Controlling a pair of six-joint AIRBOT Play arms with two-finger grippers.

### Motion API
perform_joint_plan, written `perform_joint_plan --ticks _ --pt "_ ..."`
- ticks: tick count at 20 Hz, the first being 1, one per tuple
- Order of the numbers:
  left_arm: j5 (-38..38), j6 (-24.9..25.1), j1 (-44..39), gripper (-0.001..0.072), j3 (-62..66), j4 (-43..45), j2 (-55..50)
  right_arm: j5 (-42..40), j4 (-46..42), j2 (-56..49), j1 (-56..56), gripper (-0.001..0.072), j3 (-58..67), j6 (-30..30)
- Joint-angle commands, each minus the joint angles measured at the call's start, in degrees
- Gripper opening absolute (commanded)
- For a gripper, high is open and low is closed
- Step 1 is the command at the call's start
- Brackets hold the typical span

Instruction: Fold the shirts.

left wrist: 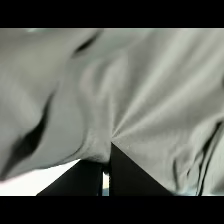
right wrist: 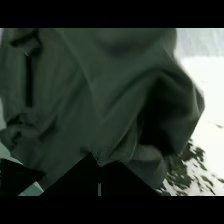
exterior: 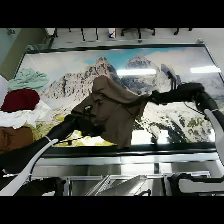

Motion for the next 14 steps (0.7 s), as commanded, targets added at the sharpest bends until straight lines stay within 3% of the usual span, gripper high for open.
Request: perform_joint_plan --ticks 1,3,6,10,14 --pt "14.6 -0.6 7.1 0.0016 0.2 15.4 4.5 2.3 4.2 6.3 -6.5 0.0017 2.2 3.7" --pt "15.0 4.1 10.8 0.0016 0.2 16.2 6.1 -0.5 0.2 7.4 -12.2 0.0017 1.5 7.9" --pt "13.4 8.3 13.6 0.0016 0.2 16.2 6.0 -5.1 -0.8 7.4 -14.8 0.0017 -5.9 8.4" --pt "12.4 10.2 13.4 0.0016 0.2 14.6 3.0 -3.3 -0.2 7.4 -12.8 0.0017 -20.0 7.0" --pt "9.3 12.0 9.8 0.0016 0.3 13.2 0.2 -0.9 1.4 7.3 -8.4 0.0018 -26.0 5.1"
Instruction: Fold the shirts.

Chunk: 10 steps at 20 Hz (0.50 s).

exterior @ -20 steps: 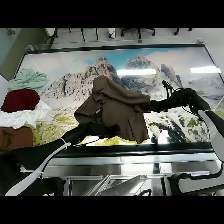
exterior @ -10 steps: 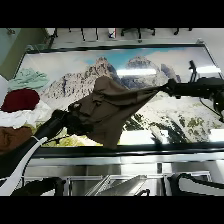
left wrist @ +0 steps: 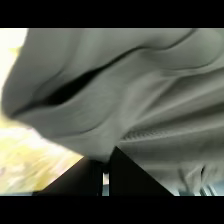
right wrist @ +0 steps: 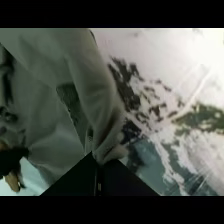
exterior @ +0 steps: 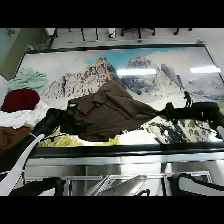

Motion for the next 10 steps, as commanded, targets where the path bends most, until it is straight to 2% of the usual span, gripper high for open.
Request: perform_joint_plan --ticks 1,5,6,7,8,10 --pt "-2.2 1.6 -1.7 0.0016 0.5 -1.0 -2.1 1.5 0.7 -0.1 3.6 0.0018 -4.6 -2.1" --pt "2.7 1.5 1.4 0.0017 5.9 -1.7 -3.0 -0.8 0.7 0.0 2.1 0.0022 -2.3 -6.3" --pt "3.9 1.6 2.3 0.0034 7.6 -2.7 -2.9 -3.0 0.7 0.0 1.0 0.0130 -1.1 -7.0" --pt "5.4 1.9 3.2 0.0280 8.9 -3.9 -2.7 -5.4 0.4 0.0 -0.1 0.0364 0.4 -7.3" --pt "6.8 2.0 3.9 0.0690 9.9 -4.8 -2.2 -7.8 -1.0 0.0 -1.2 0.0419 2.2 -7.3" --pt "10.4 2.0 5.1 0.0698 11.1 -5.4 -0.9 -10.9 -5.6 0.0 -2.9 0.0420 5.4 -7.1"
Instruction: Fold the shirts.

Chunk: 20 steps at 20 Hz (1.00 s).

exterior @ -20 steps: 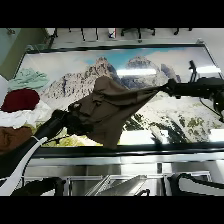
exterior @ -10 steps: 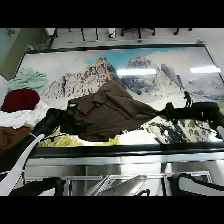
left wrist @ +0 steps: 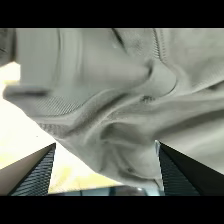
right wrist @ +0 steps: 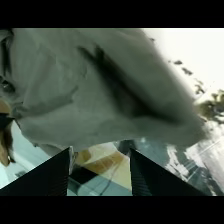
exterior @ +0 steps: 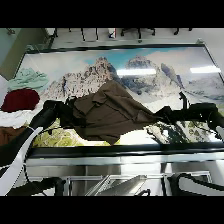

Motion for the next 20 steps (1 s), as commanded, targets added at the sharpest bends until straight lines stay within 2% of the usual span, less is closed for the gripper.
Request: perform_joint_plan --ticks 1,3,5,6,8,11,16,17,18,19,20 --pt "7.4 0.4 2.6 0.0698 2.5 -1.8 2.3 -6.4 -6.8 0.0 -2.6 0.0422 4.7 -1.0" --pt "10.4 0.4 4.1 0.0698 1.5 -1.9 5.2 -8.6 -11.0 0.1 -2.9 0.0424 5.6 -1.6" --pt "8.1 -0.7 4.6 0.0698 -3.6 -2.9 9.9 -8.0 -11.9 0.2 -2.4 0.0424 5.6 -5.3" --pt "5.6 -0.7 4.6 0.0698 -7.1 -5.2 12.1 -6.7 -11.7 0.2 -1.7 0.0426 5.7 -7.9" --pt "-1.9 -0.7 4.6 0.0698 -15.6 -13.4 16.0 -1.3 -12.1 0.0 0.9 0.0545 6.3 -11.3" --pt "-13.7 -0.7 4.4 0.0698 -25.4 -24.8 17.9 2.8 -12.4 -2.3 6.3 0.0541 10.8 -14.5" --pt "-24.1 -0.7 -1.2 0.0697 -29.4 -30.4 13.7 2.3 -21.0 -8.5 14.6 0.0532 20.4 -14.2" --pt "-24.7 -0.7 -2.3 0.0671 -29.2 -30.3 12.3 2.3 -23.0 -9.6 15.9 0.0532 21.0 -13.8" --pt "-24.5 -0.7 -2.5 0.0430 -28.4 -30.1 10.9 2.4 -24.2 -10.5 17.1 0.0532 21.2 -13.9" --pt "-23.9 -0.6 -2.4 0.0224 -27.5 -29.9 9.8 2.8 -24.6 -11.3 18.0 0.0531 21.2 -14.0" --pt "-23.5 -0.6 -1.8 0.0125 -26.5 -29.9 9.0 3.4 -25.2 -12.1 18.7 0.0530 21.2 -14.1"
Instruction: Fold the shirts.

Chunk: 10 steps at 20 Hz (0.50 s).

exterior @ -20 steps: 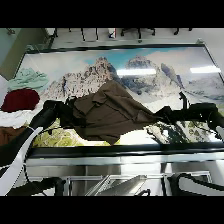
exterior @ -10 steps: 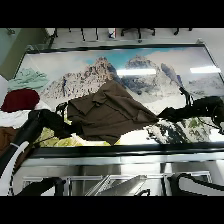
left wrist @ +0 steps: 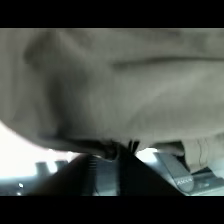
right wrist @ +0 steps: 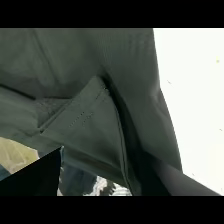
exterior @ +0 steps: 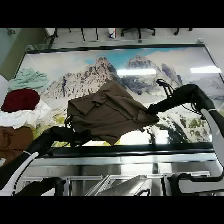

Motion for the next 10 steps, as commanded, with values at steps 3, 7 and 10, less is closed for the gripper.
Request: perform_joint_plan --ticks 3,7,10 --pt "0.9 1.3 1.2 0.0044 4.3 -0.8 -3.7 3.1 -5.8 -4.7 3.4 0.0530 1.6 -0.2" --pt "2.5 1.2 2.8 0.0016 5.5 3.0 -0.7 3.5 -6.1 -6.3 3.6 0.0488 3.3 -0.2" --pt "3.4 1.2 5.8 0.0016 5.4 3.3 0.6 3.1 -6.1 -6.3 4.0 0.0356 4.2 -0.1"
